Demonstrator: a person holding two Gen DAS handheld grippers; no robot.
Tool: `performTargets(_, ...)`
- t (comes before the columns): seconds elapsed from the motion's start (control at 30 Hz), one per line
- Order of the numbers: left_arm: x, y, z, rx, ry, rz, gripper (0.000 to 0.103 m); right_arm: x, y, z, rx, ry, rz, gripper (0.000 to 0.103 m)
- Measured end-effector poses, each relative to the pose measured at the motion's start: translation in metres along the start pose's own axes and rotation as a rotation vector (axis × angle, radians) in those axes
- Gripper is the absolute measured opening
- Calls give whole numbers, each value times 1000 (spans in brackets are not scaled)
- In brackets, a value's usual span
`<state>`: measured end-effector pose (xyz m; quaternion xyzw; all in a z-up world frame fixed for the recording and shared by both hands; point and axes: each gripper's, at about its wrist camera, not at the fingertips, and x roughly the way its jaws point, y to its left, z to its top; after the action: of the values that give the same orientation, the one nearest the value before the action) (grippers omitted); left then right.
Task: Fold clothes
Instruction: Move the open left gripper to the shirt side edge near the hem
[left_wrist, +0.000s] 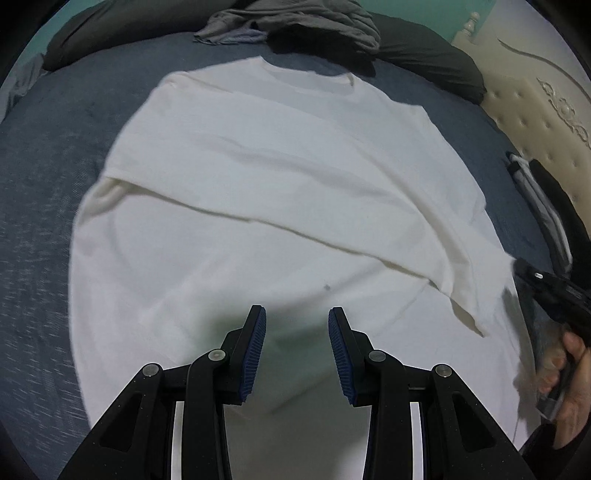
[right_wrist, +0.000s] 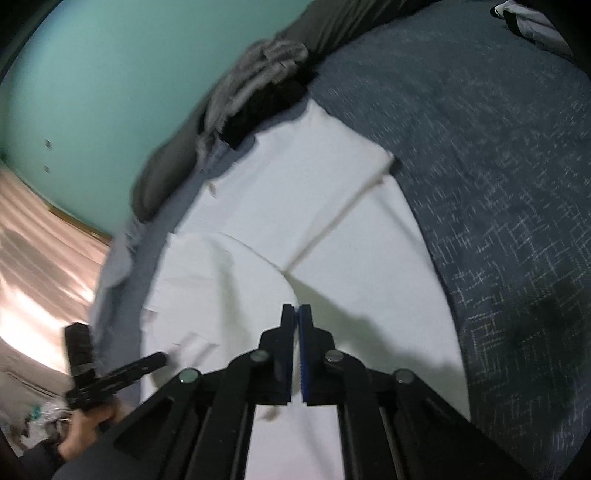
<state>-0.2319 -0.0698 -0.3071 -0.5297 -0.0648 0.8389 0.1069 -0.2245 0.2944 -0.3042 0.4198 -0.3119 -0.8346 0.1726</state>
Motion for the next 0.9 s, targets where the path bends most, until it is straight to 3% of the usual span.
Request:
performTargets(0.13, -9, 17, 10, 6, -23, 89, 38, -24, 6, 5, -5, -38, 53, 2)
performTargets(0.23, -14, 40, 19, 5, -41, 182, 38, -30, -3, 7, 18, -46, 55, 2)
performTargets(0.43, -12, 82, 34, -36, -50, 289, 38, -28, -23, 10, 79, -46, 54, 2)
performTargets(0.57, -10, 102, 40, -53, -64, 318, 38, -26, -31, 14, 94, -53, 35, 2)
performTargets(0.77, -3, 99, 46, 1, -75, 313, 38, -11, -52, 11, 175, -18, 52, 2)
performTargets(0.9, -1, 99, 51, 30, -73, 306, 38, -7, -47, 2, 205, 35, 42, 9)
